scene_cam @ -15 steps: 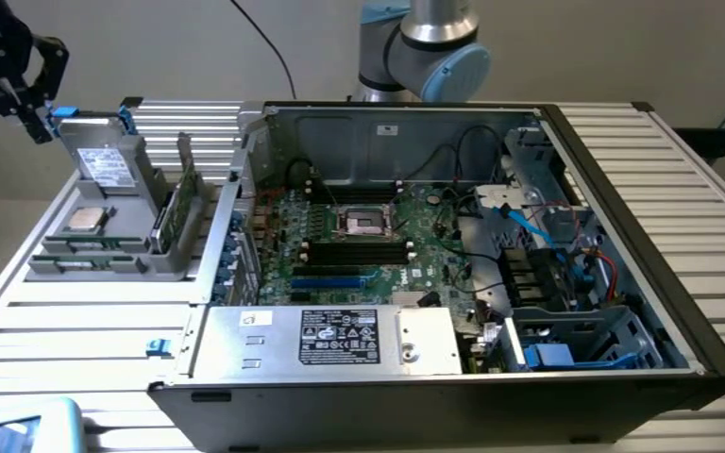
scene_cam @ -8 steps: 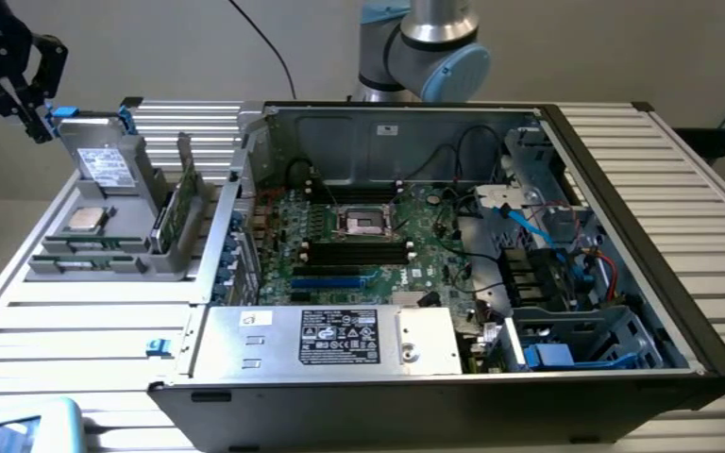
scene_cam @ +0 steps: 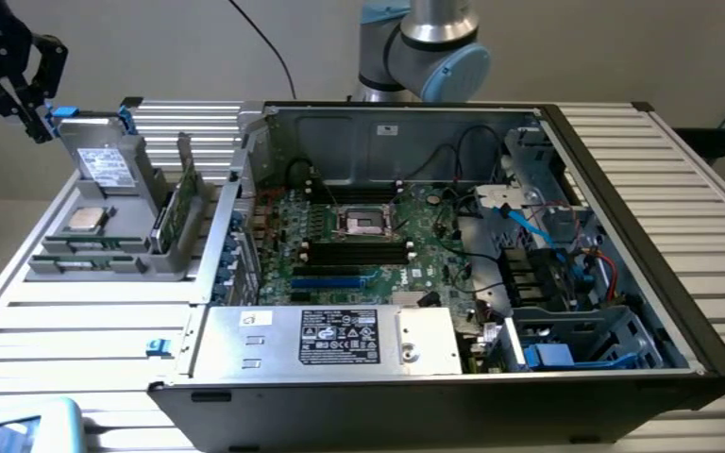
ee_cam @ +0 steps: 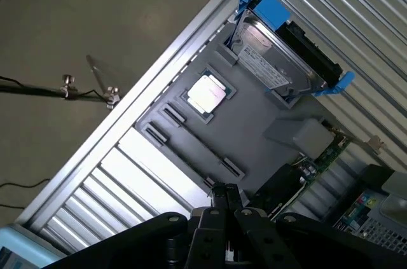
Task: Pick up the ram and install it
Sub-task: 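Pick up the ram and move it above insertion slot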
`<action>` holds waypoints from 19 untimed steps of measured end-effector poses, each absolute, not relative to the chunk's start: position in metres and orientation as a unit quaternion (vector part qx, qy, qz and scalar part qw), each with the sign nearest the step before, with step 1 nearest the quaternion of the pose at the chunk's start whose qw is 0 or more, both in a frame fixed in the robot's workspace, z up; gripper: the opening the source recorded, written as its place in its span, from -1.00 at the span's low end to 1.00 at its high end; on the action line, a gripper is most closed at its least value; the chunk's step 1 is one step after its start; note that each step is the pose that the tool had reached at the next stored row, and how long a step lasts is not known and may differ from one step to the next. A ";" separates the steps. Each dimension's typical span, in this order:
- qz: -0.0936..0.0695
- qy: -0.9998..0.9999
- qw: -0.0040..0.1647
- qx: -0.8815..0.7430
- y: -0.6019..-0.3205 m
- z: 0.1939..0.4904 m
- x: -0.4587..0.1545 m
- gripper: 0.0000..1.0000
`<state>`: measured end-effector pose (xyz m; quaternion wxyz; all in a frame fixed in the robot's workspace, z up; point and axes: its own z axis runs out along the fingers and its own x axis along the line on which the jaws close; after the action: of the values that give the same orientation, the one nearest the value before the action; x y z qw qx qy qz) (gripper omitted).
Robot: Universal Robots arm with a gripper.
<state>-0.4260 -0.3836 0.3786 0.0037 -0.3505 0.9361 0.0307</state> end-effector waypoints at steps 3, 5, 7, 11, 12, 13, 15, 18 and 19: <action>0.031 0.936 0.004 -0.350 -0.384 0.379 -0.426 -0.79; 0.030 0.936 0.004 -0.351 -0.383 0.379 -0.426 -0.79; 0.030 0.930 0.003 -0.365 -0.383 0.379 -0.426 -0.79; 0.030 0.917 0.002 -0.399 -0.383 0.379 -0.426 -0.79; 0.031 0.913 0.002 -0.407 -0.383 0.379 -0.426 -0.79; 0.031 0.909 0.002 -0.415 -0.383 0.379 -0.426 -0.79; 0.031 0.901 0.001 -0.432 -0.383 0.379 -0.426 -0.79; 0.031 0.889 0.000 -0.456 -0.383 0.379 -0.426 -0.79; 0.031 0.885 0.000 -0.464 -0.383 0.379 -0.426 -0.79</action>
<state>-0.4261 -0.3833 0.3786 0.0000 -0.4641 0.8853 0.0306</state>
